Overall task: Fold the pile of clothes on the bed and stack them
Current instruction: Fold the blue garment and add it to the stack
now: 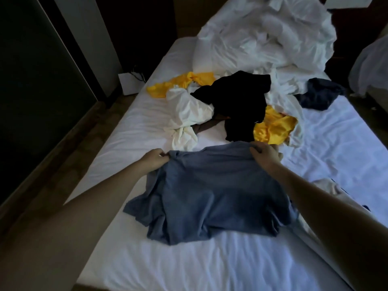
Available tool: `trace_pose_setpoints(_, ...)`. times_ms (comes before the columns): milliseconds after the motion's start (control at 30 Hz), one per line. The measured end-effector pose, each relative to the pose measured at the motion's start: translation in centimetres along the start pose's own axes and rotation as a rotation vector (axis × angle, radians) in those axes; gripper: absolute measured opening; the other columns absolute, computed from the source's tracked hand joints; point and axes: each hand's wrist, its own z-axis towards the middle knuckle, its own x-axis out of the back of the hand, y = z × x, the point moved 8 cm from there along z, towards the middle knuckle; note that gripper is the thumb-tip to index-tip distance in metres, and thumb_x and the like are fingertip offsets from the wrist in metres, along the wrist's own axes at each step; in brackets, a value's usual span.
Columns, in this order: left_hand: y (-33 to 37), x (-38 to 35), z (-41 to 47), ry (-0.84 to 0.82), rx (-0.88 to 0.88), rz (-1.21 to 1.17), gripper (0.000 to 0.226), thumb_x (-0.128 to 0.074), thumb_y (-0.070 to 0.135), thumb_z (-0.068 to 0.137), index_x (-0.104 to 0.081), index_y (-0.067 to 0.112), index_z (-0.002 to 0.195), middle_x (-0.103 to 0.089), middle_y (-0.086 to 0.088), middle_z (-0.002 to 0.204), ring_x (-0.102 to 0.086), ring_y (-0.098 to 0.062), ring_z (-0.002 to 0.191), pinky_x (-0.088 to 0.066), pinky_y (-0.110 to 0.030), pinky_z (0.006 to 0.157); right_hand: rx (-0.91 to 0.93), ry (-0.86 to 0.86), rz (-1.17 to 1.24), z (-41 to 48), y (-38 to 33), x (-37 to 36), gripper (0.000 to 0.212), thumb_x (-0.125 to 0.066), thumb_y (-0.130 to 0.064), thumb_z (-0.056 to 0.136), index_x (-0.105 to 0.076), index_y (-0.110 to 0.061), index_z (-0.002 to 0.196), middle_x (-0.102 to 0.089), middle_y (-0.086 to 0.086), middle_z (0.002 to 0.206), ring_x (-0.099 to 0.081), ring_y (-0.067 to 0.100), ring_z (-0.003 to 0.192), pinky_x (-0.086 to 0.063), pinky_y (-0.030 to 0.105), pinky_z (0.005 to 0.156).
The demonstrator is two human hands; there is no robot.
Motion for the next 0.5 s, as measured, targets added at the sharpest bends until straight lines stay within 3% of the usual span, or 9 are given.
trace_pose_setpoints(67, -0.7, -2.1, 2.4, -0.055, 0.058, 0.071, 0.053, -0.056, 0.032, 0.089, -0.039, 0.010, 0.134, -0.052, -0.012, 0.126, -0.053, -0.027, 0.109, -0.044, -0.031, 0.082, 0.003, -0.037, -0.050, 1.7, 0.6, -2.2, 0.048, -0.049, -0.030, 0.094, -0.039, -0.024, 0.140, -0.037, 0.000, 0.147, -0.021, 0.029, 0.137, -0.021, 0.042, 0.108)
trace_pose_setpoints(167, -0.6, -5.0, 4.8, -0.025, 0.029, 0.289, 0.052, -0.054, 0.033, 0.086, -0.038, 0.014, 0.131, -0.052, -0.010, 0.125, -0.053, -0.031, 0.111, -0.046, -0.039, 0.091, 0.020, -0.050, -0.044, 1.7, 0.5, -5.4, 0.050, -0.050, -0.023, 0.093, -0.038, -0.016, 0.141, -0.035, 0.005, 0.148, -0.023, 0.027, 0.139, -0.019, 0.043, 0.111)
trace_pose_setpoints(233, 0.5, -6.9, 5.5, 0.037, -0.096, 0.370, 0.045, -0.054, 0.029, 0.085, -0.044, 0.017, 0.127, -0.054, -0.006, 0.125, -0.055, -0.030, 0.110, -0.045, -0.037, 0.090, 0.084, 0.003, 0.072, -0.5, -0.5, -6.8, 0.032, -0.048, -0.018, 0.091, -0.056, -0.009, 0.121, -0.055, 0.015, 0.125, -0.047, 0.032, 0.120, -0.033, 0.044, 0.100)
trace_pose_setpoints(300, 2.4, -8.9, 5.9, 0.095, -0.293, 0.379, 0.043, -0.059, 0.023, 0.084, -0.049, 0.011, 0.124, -0.052, -0.008, 0.127, -0.051, -0.029, 0.115, -0.040, -0.034, 0.090, 0.110, -0.010, 0.265, -4.2, -1.0, -8.9, 0.014, -0.050, -0.013, 0.090, -0.062, -0.010, 0.085, -0.062, 0.016, 0.087, -0.057, 0.026, 0.084, -0.044, 0.041, 0.078)
trace_pose_setpoints(400, 5.4, -11.3, 5.8, 0.108, -0.502, 0.378, 0.048, -0.063, 0.025, 0.083, -0.049, 0.003, 0.123, -0.048, -0.012, 0.131, -0.044, -0.030, 0.124, -0.032, -0.032, 0.097, -0.073, -0.291, 0.175, -9.6, 0.6, -14.0, 0.036, -0.050, -0.024, 0.092, -0.048, -0.014, 0.057, -0.056, 0.012, 0.062, -0.056, 0.020, 0.063, -0.044, 0.032, 0.063)
trace_pose_setpoints(500, 6.9, -14.1, 6.3, -0.115, -0.471, 0.441, 0.082, -0.064, 0.041, 0.084, -0.023, 0.008, 0.146, -0.025, -0.008, 0.153, -0.022, -0.022, 0.142, -0.014, -0.036, 0.114, -0.301, -0.728, 0.129, -14.0, 2.3, -18.1, 0.053, -0.040, -0.031, 0.097, -0.055, -0.012, 0.049, -0.055, 0.001, 0.038, -0.056, 0.015, 0.044, -0.046, 0.019, 0.046)
